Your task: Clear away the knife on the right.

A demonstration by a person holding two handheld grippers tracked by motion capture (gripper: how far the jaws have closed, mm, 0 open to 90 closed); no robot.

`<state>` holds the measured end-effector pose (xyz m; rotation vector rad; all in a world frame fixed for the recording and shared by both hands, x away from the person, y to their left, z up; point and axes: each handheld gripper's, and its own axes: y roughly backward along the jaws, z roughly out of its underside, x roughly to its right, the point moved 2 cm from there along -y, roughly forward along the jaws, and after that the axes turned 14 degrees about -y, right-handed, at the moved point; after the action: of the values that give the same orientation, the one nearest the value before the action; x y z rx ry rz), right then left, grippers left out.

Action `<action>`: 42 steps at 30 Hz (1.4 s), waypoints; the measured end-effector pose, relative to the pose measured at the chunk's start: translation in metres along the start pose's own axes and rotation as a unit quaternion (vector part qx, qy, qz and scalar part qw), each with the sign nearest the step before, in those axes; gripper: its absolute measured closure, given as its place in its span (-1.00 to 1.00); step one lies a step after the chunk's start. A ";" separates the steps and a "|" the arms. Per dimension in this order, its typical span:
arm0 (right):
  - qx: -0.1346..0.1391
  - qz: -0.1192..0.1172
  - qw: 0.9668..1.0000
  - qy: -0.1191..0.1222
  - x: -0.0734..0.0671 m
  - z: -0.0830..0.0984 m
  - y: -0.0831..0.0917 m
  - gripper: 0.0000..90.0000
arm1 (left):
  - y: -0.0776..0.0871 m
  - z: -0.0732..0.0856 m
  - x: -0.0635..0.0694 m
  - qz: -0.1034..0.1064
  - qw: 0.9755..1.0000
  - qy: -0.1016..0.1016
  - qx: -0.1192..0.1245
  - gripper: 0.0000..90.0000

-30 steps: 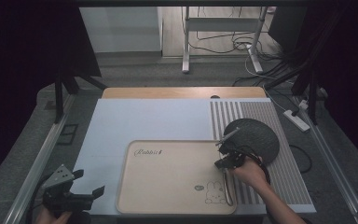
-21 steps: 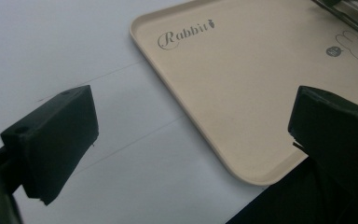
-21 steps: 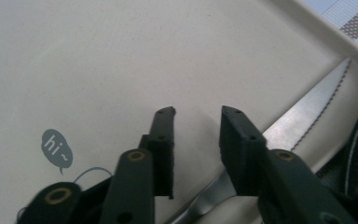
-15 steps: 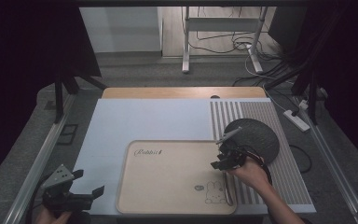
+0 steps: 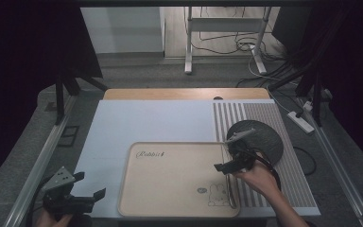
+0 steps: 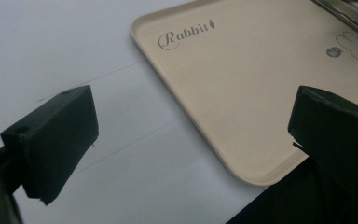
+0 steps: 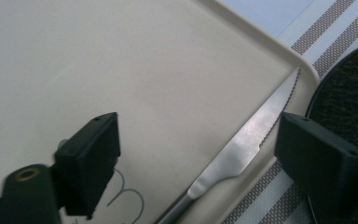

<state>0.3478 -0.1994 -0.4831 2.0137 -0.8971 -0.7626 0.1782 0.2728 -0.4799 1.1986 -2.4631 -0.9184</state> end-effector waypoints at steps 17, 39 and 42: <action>0.033 0.011 0.999 -0.012 0.011 0.035 0.033 -1.00 | 0.000 0.000 0.000 0.000 1.000 0.000 0.000 -0.96; 0.086 0.033 0.994 -0.059 0.022 0.079 0.072 -1.00 | 0.000 0.000 0.000 -0.001 1.000 0.002 -0.001 -0.96; 0.091 0.035 0.993 -0.066 0.022 0.085 0.077 -1.00 | 0.000 0.000 -0.001 -0.001 1.000 0.003 -0.001 -0.96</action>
<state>0.2714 -0.2859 -0.4668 2.0959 -1.1428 -0.8067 0.1783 0.2734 -0.4799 1.2019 -2.4562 -0.9162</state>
